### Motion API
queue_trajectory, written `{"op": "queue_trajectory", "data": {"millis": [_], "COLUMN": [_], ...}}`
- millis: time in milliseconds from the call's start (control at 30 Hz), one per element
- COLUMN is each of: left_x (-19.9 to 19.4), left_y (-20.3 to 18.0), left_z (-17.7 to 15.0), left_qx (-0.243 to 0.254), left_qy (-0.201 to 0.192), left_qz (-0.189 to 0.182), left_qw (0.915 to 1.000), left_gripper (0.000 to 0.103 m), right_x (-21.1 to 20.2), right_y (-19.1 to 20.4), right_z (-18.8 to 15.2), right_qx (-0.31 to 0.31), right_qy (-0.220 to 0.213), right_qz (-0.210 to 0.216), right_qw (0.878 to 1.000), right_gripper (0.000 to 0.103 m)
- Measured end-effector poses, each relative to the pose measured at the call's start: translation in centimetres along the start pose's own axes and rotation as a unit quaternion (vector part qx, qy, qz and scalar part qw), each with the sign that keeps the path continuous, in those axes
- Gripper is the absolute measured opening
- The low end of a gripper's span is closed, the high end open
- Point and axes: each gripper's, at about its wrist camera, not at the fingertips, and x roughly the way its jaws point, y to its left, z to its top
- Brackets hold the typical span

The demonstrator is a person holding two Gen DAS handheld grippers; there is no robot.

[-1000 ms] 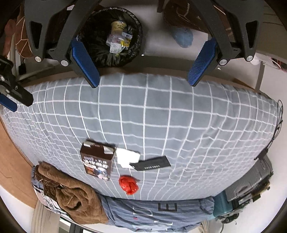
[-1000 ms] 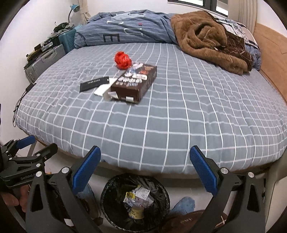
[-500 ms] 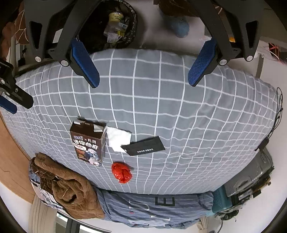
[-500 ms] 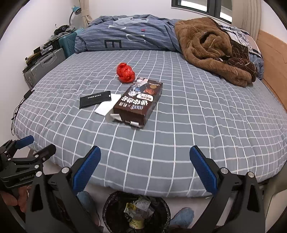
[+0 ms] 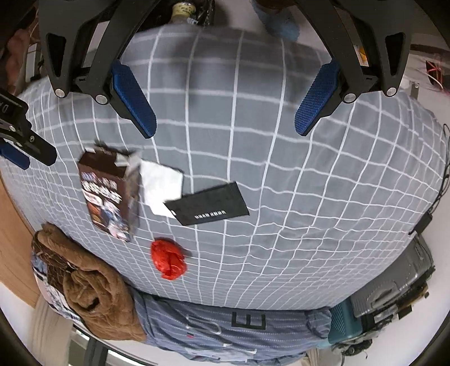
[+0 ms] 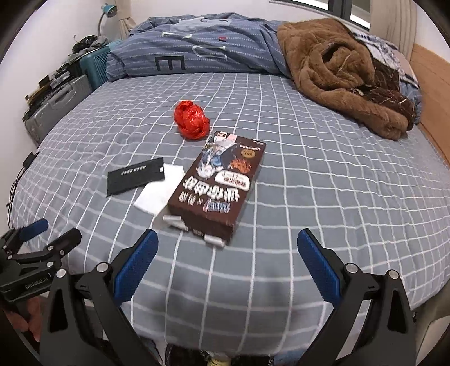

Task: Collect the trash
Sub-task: 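Grasp the brown cookie box with the right tool while the left tool grasps the black packet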

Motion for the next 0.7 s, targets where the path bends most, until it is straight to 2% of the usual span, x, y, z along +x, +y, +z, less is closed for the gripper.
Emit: {"op": "queue_trajectory", "data": {"millis": [333, 600, 700], "left_x": [6.1, 9.5, 10.7], "left_y": [1.0, 0.5, 0.0], "left_z": [4.1, 6.5, 7.1], "left_qx": [-0.034, -0.044, -0.044], "left_qy": [0.021, 0.038, 0.05], "left_qz": [-0.003, -0.007, -0.015], "left_qw": [0.9992, 0.9983, 0.9977], "left_gripper": [0.096, 0.095, 0.092], "right_x": [6.3, 9.6, 10.9], "right_y": [0.2, 0.8, 1.1], "right_z": [4.6, 6.3, 6.5], "right_qx": [0.029, 0.04, 0.044], "right_qy": [0.026, 0.048, 0.062], "right_qz": [-0.001, -0.014, -0.018], "right_qw": [0.999, 0.998, 0.997], "right_gripper": [0.095, 0.095, 0.095]}}
